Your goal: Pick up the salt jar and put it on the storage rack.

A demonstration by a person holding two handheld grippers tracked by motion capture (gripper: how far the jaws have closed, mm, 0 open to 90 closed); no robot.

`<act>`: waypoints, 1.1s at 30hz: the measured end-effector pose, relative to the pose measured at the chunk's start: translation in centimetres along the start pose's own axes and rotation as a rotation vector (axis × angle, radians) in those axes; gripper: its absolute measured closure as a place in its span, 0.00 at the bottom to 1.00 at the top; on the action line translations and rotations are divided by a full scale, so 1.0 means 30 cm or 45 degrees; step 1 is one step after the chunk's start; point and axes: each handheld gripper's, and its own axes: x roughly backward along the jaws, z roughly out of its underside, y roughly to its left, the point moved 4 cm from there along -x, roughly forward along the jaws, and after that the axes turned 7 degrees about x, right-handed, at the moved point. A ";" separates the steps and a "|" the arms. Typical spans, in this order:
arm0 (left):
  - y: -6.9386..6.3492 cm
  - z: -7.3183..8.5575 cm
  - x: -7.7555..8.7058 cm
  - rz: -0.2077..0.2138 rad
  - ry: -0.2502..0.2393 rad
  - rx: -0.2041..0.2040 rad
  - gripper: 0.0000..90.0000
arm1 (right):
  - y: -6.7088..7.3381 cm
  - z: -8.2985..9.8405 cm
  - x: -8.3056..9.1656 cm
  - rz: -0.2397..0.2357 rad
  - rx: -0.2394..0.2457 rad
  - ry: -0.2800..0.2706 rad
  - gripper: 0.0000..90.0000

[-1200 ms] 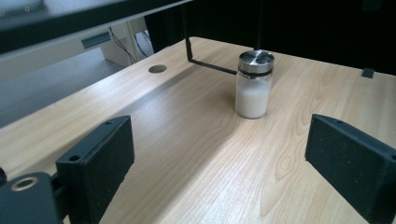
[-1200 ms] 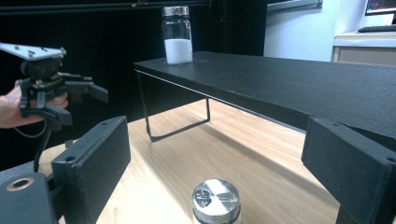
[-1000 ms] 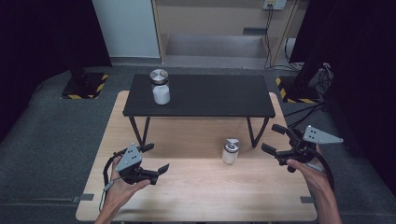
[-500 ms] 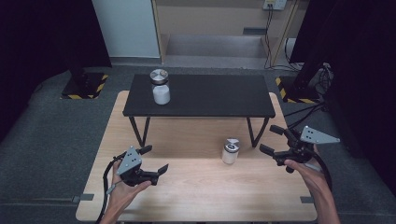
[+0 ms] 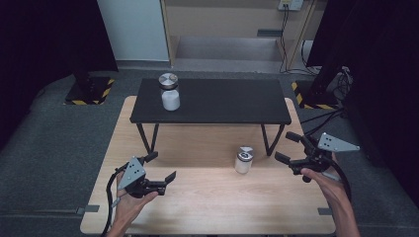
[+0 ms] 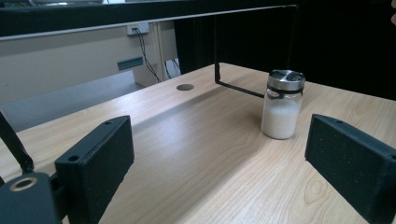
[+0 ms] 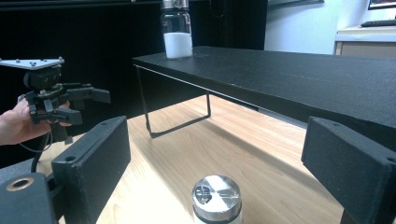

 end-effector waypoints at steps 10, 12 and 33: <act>0.012 0.012 0.018 -0.025 -0.039 0.059 0.07 | 0.001 -0.003 -0.003 -0.001 0.003 -0.003 0.09; 0.014 0.012 0.019 -0.023 -0.041 0.061 0.08 | 0.001 -0.004 -0.007 -0.004 0.004 0.000 0.09; 0.015 0.018 0.023 -0.014 -0.043 0.073 0.08 | 0.002 -0.008 -0.005 0.001 0.009 -0.013 0.09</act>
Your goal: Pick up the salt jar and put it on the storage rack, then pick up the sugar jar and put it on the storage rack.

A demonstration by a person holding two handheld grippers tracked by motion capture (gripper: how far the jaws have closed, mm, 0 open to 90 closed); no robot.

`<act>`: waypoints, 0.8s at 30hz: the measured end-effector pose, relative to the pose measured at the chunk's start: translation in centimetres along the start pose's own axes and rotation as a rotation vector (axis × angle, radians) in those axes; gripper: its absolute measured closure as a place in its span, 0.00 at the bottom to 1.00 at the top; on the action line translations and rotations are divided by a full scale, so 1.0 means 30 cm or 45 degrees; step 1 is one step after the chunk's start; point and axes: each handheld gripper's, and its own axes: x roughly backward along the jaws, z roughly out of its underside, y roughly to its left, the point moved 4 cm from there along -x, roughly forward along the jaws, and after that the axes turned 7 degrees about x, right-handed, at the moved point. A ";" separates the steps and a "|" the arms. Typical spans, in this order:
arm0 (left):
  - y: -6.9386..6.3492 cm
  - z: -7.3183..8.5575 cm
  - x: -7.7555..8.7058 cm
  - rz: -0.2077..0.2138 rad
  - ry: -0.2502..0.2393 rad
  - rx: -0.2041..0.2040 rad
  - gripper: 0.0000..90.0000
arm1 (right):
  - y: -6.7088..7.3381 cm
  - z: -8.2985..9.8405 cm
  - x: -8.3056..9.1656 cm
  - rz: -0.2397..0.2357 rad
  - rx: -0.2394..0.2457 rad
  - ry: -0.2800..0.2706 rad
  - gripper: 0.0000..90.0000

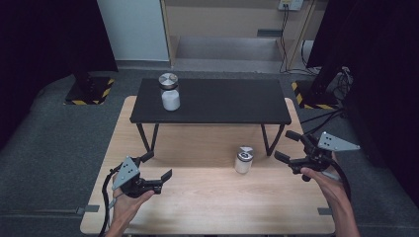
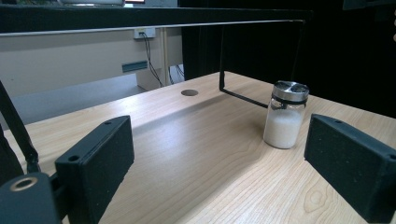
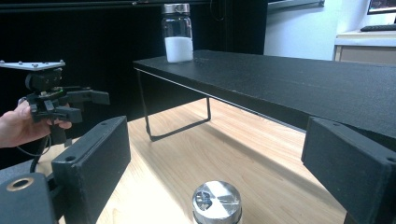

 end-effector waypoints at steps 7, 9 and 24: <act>-0.003 0.003 0.005 0.001 -0.007 -0.001 0.08 | 0.003 -0.006 0.002 0.001 0.004 -0.008 0.09; -0.002 0.003 0.006 0.001 -0.006 -0.002 0.08 | 0.002 -0.006 0.002 0.003 0.004 -0.010 0.09; 0.004 0.013 0.015 -0.010 -0.007 0.010 0.08 | 0.000 -0.009 0.008 0.018 0.001 -0.003 0.09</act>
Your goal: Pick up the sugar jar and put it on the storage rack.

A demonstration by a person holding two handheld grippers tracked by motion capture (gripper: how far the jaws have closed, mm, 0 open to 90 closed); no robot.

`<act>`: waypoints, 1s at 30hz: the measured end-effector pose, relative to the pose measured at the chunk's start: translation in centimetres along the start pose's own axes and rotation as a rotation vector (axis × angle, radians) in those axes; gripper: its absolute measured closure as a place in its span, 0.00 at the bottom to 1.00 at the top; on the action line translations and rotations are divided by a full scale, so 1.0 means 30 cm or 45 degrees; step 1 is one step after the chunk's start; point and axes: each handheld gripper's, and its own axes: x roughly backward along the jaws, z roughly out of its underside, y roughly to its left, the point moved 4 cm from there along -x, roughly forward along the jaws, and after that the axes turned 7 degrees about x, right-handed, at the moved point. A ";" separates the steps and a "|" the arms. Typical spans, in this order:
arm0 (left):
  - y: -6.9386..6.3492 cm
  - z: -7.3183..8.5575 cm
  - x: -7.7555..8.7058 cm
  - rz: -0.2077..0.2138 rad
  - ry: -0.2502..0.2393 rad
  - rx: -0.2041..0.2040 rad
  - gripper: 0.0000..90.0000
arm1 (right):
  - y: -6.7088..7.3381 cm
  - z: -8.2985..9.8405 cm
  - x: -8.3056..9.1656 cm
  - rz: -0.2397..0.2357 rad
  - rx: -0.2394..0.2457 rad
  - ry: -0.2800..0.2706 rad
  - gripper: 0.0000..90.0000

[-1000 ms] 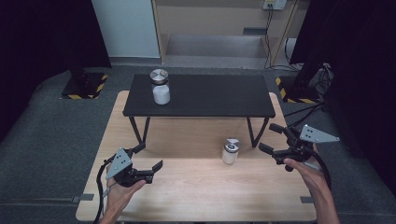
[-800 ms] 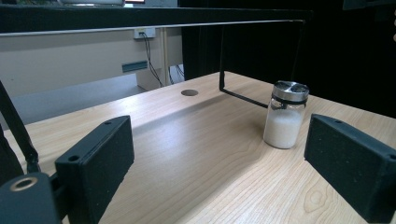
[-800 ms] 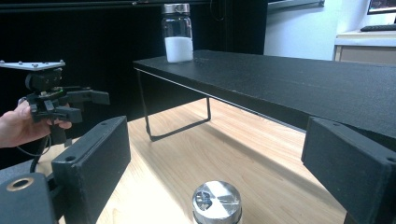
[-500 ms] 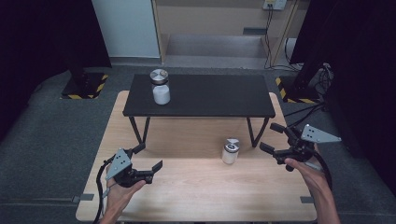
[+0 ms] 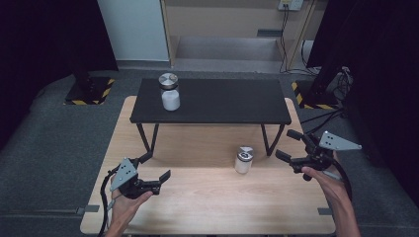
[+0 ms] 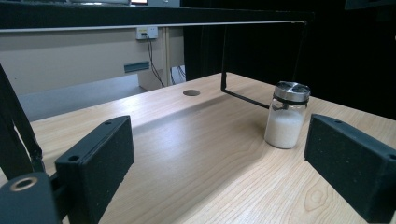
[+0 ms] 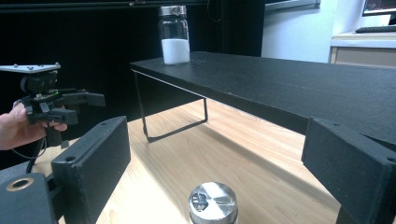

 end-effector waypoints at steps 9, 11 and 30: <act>0.006 0.004 -0.001 0.002 0.005 0.013 0.08 | 0.017 -0.049 0.011 0.023 0.054 0.021 0.08; 0.007 0.005 -0.002 0.002 0.005 0.019 0.08 | 0.026 -0.070 0.013 0.033 0.054 0.017 0.06; 0.011 0.008 0.002 0.002 0.003 0.031 0.08 | 0.047 -0.204 -0.068 0.053 0.102 0.344 0.03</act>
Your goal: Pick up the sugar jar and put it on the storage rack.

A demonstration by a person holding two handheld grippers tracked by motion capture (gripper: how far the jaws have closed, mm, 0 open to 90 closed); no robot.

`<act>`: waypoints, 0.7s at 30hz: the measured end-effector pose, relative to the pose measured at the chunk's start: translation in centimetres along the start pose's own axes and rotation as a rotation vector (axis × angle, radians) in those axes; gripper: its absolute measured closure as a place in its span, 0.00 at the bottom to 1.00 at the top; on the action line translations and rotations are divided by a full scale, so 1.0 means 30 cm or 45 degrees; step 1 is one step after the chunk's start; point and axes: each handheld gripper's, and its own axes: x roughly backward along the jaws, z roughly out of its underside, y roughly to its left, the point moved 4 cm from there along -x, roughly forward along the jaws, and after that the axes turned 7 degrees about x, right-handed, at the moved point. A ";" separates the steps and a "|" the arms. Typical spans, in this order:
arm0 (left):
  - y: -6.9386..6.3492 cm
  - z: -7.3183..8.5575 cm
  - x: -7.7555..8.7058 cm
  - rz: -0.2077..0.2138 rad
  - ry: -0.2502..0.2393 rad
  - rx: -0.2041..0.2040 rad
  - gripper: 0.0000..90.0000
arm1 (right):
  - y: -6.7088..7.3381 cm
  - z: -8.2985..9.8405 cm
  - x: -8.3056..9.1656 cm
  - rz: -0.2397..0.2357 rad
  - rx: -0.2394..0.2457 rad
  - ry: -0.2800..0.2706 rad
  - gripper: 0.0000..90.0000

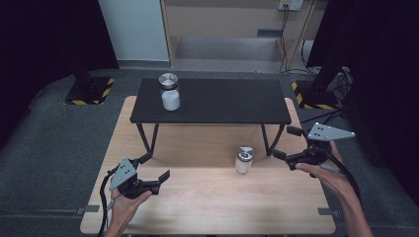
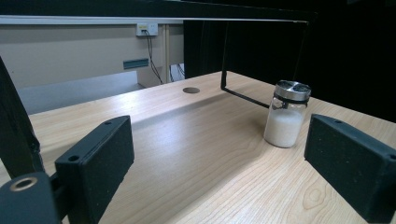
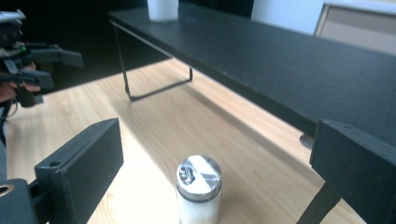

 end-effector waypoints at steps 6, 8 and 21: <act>0.000 0.001 0.003 -0.001 -0.001 -0.006 0.08 | 0.015 -0.004 -0.065 -0.001 -0.014 0.073 0.04; -0.001 0.001 0.004 -0.002 -0.003 -0.007 0.08 | 0.020 -0.003 -0.092 -0.012 -0.021 0.093 0.04; -0.004 0.001 0.003 0.011 0.009 -0.018 0.08 | 0.027 0.033 -0.216 -0.081 0.005 0.157 0.05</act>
